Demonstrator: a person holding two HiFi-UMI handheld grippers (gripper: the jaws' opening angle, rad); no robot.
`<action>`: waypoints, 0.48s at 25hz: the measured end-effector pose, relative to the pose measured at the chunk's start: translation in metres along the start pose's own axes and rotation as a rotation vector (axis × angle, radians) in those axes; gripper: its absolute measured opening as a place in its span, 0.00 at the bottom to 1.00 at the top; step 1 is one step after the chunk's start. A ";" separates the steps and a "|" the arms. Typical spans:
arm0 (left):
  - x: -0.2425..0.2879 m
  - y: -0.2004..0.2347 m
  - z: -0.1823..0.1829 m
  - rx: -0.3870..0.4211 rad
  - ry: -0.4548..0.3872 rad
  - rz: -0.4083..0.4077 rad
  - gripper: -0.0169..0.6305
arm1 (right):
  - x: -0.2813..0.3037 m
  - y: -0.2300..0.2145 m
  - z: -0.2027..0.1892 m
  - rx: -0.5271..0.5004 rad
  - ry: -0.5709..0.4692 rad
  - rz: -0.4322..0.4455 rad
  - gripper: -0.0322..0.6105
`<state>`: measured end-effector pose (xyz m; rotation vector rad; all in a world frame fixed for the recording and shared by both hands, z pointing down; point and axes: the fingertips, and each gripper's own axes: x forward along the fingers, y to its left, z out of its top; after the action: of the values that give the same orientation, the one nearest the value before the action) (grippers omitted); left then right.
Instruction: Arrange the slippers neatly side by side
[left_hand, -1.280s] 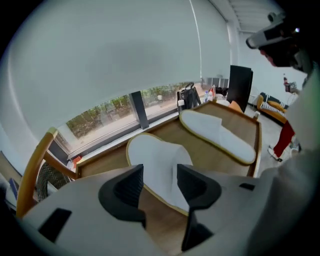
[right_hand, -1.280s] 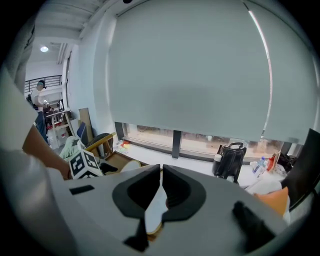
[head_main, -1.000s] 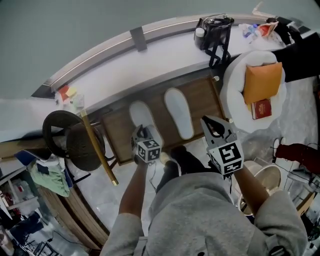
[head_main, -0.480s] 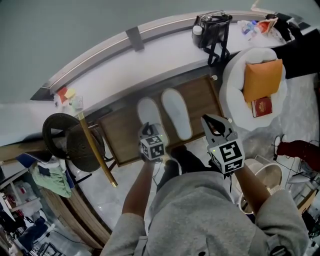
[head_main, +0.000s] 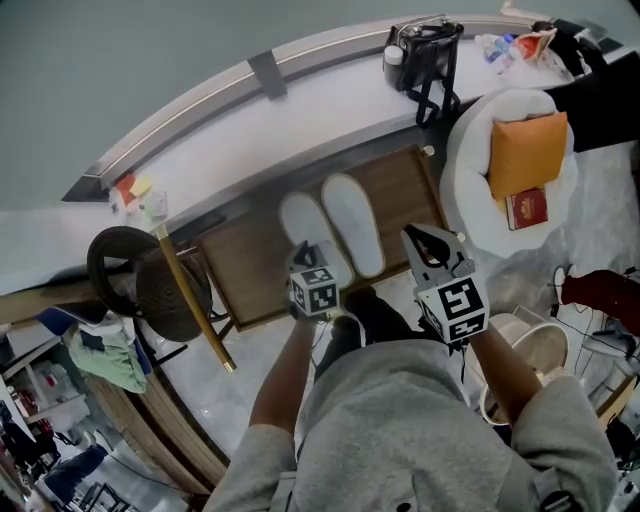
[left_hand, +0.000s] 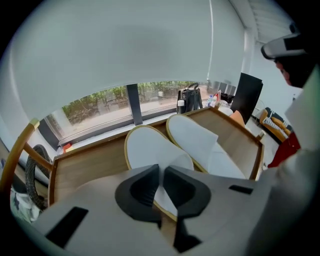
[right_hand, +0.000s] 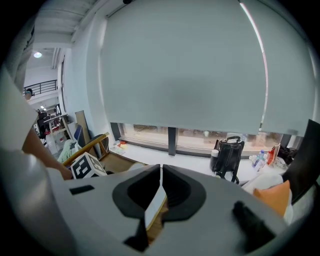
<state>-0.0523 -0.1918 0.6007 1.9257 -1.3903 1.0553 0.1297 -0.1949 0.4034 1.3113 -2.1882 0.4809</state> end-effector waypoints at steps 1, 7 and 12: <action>0.000 -0.003 -0.001 0.020 0.004 -0.009 0.08 | 0.000 0.000 0.000 0.001 -0.002 0.000 0.10; -0.006 -0.017 0.001 0.054 -0.032 -0.127 0.39 | -0.005 0.001 -0.001 0.006 -0.017 -0.005 0.10; -0.023 -0.007 0.014 0.071 -0.099 -0.139 0.44 | -0.011 -0.002 0.003 0.009 -0.043 -0.031 0.10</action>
<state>-0.0459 -0.1882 0.5738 2.1190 -1.2652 0.9673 0.1352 -0.1899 0.3949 1.3704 -2.2000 0.4549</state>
